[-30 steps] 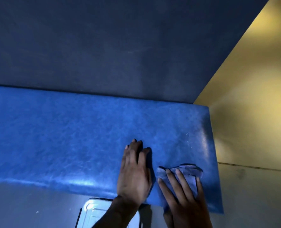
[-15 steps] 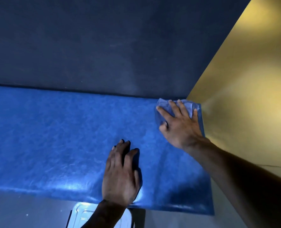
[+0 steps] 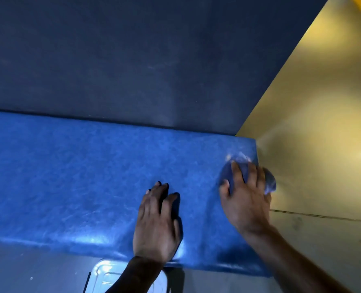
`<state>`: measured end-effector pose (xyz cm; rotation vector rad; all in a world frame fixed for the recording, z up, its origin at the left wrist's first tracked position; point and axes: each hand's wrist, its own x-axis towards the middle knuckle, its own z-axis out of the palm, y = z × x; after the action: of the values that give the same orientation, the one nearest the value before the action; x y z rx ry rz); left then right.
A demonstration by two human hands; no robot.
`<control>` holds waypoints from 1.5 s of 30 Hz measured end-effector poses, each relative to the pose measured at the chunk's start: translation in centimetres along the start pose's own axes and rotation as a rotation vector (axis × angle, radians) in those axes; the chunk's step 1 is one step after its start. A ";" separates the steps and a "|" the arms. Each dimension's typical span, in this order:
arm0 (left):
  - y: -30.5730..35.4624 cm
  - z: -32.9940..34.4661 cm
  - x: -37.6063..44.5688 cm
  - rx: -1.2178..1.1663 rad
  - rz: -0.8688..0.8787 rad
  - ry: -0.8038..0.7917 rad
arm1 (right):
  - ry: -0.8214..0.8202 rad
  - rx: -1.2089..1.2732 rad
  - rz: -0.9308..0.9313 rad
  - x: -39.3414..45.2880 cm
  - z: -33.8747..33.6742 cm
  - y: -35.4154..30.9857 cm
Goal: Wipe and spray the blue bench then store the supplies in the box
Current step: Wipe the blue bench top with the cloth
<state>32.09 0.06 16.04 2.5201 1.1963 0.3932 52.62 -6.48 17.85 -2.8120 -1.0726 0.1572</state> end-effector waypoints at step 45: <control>7.6 4.2 0.3 0.040 0.027 0.036 | -0.229 0.169 -0.187 5.3 -0.1 4.6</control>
<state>39.21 -4.95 15.29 2.5762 1.1953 0.4276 59.57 -6.40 16.97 -2.5737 -1.2953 0.5337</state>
